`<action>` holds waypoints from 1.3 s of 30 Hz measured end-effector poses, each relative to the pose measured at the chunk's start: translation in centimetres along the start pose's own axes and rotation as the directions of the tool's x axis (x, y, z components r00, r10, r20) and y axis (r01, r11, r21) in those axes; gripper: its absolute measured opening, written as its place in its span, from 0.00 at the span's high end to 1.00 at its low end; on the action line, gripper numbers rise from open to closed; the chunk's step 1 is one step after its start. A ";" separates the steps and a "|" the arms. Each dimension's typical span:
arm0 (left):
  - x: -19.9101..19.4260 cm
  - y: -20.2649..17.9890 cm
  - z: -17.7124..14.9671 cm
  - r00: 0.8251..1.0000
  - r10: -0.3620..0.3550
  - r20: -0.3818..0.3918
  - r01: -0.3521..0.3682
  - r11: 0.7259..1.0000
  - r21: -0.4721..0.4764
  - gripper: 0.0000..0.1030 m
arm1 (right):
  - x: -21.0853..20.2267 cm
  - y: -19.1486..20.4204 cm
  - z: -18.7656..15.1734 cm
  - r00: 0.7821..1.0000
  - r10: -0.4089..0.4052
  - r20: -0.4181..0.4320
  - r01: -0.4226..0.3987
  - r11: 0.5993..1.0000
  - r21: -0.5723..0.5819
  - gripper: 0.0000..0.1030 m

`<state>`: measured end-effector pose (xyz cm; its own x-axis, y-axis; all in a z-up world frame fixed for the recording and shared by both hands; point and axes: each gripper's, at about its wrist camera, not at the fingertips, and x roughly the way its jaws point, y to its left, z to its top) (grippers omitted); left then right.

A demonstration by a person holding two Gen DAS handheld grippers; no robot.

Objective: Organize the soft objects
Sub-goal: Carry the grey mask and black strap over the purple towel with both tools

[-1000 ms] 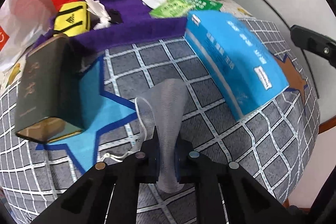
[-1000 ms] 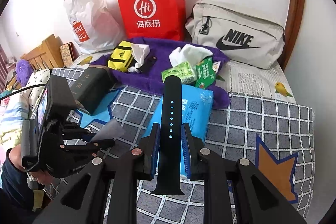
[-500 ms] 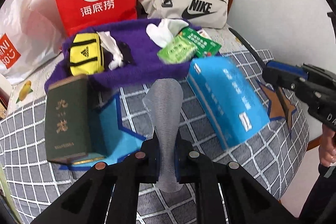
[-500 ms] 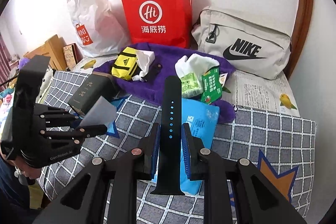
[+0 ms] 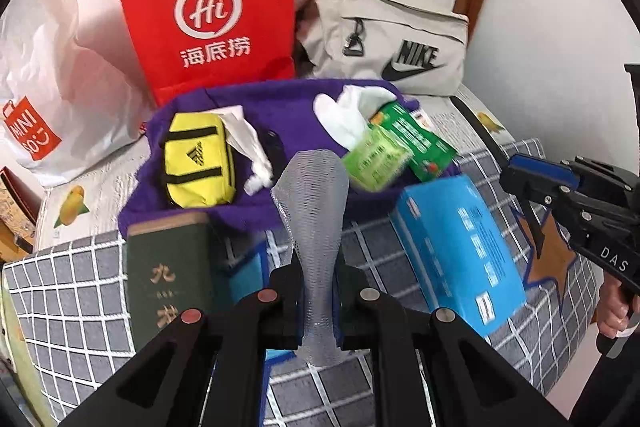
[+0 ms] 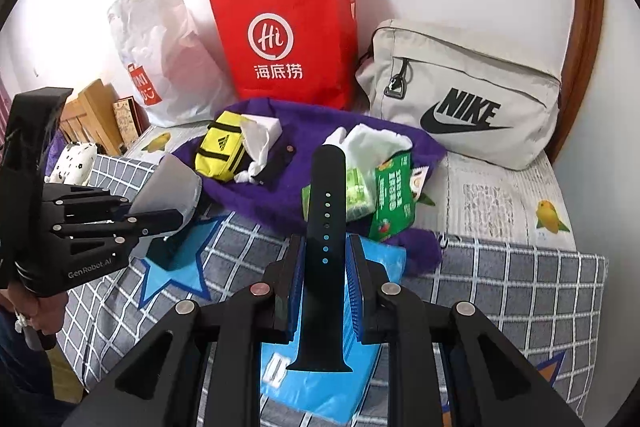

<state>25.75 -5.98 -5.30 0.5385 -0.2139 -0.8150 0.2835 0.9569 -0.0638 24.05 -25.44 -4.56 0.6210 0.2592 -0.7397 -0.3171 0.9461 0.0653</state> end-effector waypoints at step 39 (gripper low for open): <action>8.7 4.1 9.8 0.998 -0.025 -0.064 0.022 0.999 -0.048 0.90 | 12.4 -2.7 8.5 0.997 -0.011 -0.078 0.009 1.000 -0.023 0.80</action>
<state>39.36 -5.83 -7.00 0.4791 -0.2249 -0.8485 0.2566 0.9603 -0.1097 38.67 -23.14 -8.20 0.5670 0.2329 -0.7901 -0.3278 0.9438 0.0430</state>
